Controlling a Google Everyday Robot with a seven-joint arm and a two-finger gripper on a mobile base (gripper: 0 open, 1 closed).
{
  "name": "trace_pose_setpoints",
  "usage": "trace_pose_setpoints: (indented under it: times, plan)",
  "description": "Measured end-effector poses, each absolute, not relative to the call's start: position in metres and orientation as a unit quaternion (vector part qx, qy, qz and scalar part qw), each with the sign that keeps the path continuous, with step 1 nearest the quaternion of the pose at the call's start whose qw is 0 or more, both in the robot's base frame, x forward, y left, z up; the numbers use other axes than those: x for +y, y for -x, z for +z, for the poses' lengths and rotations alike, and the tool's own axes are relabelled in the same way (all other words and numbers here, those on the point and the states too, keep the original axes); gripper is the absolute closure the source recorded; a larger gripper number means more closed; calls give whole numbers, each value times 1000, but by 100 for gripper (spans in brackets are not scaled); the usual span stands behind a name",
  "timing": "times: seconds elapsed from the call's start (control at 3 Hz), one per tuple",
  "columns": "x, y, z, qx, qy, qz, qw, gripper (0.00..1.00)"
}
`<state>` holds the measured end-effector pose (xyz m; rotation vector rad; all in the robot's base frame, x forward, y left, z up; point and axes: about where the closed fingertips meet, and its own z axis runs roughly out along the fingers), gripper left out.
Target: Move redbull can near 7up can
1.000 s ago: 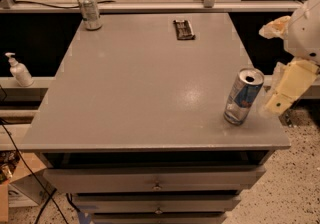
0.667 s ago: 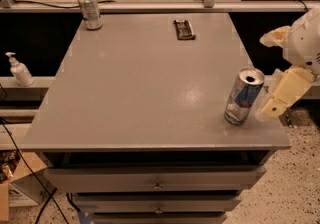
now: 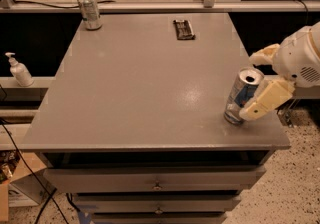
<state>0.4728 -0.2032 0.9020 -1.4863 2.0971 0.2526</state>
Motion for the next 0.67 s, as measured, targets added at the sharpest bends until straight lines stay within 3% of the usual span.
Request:
trace_pose_setpoints:
  times: [0.67]
  plan:
    - [-184, -486, 904, 772, 553, 111, 293, 64]
